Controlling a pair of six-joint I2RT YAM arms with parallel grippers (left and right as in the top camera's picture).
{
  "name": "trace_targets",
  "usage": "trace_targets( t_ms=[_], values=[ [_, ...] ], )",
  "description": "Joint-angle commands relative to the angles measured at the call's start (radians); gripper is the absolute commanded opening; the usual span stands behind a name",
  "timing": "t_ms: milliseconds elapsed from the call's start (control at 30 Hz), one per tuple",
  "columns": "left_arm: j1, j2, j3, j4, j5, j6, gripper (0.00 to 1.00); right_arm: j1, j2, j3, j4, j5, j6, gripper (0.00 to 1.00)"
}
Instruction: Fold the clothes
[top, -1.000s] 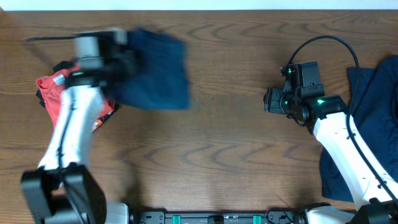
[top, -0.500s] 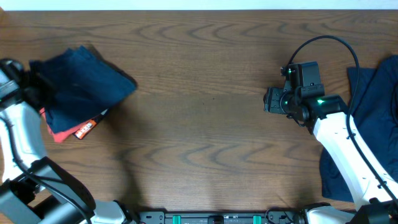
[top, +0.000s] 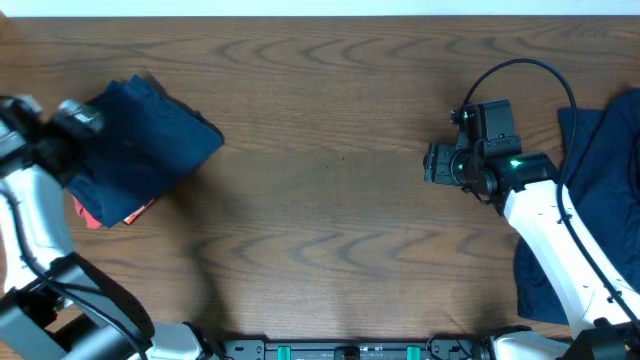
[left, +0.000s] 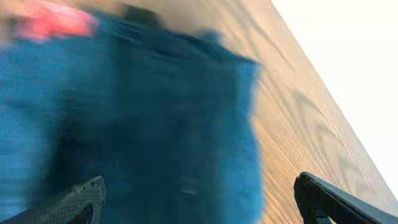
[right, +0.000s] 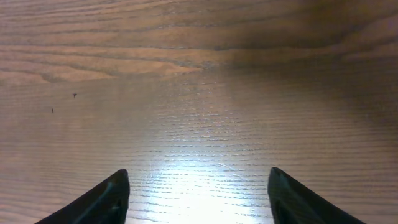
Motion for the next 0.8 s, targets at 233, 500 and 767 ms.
trace_targets(
  t_ms=[233,500,767],
  values=[
    [-0.439,0.005,0.01,-0.211,-0.031,0.12,0.98,-0.005,0.011,0.006,-0.006,-0.07,-0.014,0.83],
    [-0.646,0.005,0.01,-0.727,-0.135,0.119,0.98,-0.006,0.019,0.006,-0.243,-0.094,0.027,0.99],
    [-0.76,-0.182,-0.066,-0.844,-0.293,0.078,0.98,0.031,-0.093,-0.021,-0.333,-0.002,0.109,0.99]
  ],
)
